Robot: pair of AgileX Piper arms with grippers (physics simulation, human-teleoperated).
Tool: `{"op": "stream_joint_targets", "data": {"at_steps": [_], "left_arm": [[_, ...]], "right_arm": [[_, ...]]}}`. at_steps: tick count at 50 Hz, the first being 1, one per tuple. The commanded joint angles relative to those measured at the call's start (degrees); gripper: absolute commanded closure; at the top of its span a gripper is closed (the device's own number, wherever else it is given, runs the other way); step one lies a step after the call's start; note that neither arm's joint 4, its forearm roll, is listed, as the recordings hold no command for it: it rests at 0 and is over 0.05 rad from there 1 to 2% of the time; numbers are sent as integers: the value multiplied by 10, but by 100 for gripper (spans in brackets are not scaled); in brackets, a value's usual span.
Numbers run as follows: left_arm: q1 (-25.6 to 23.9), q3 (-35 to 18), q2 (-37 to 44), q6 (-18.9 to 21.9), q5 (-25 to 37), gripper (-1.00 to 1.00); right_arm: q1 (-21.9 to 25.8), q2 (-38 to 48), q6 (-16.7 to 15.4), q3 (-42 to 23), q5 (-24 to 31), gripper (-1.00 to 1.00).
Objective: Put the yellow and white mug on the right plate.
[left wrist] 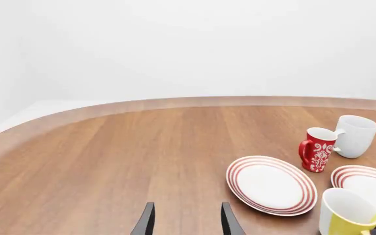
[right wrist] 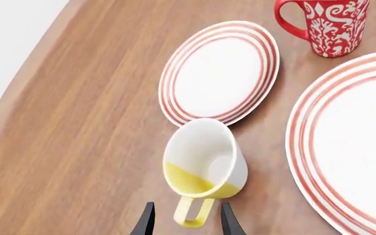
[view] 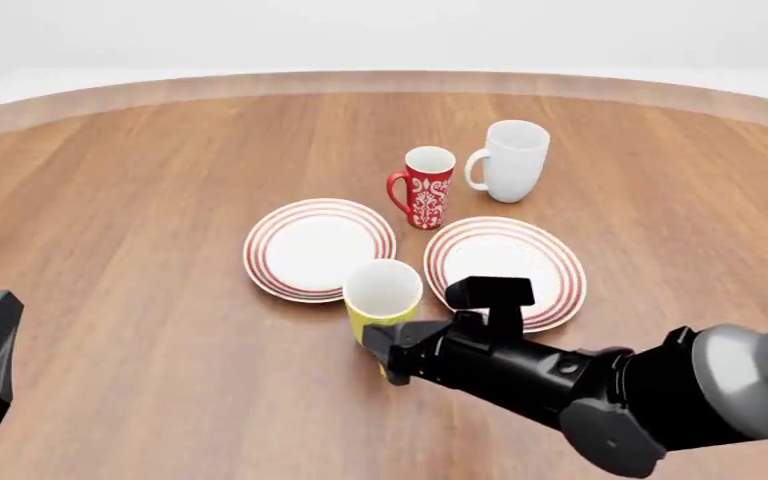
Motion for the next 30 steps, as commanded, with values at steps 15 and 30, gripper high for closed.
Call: {"op": "stream_joint_targets", "data": {"at_steps": [15,30], "left_arm": [[0,0,0,0,0,-100],[0,0,0,0,0,-100]], "right_arm": [[9,52,11,-9,-35,-100],[12,74,13,-16,-43,-100]]}}
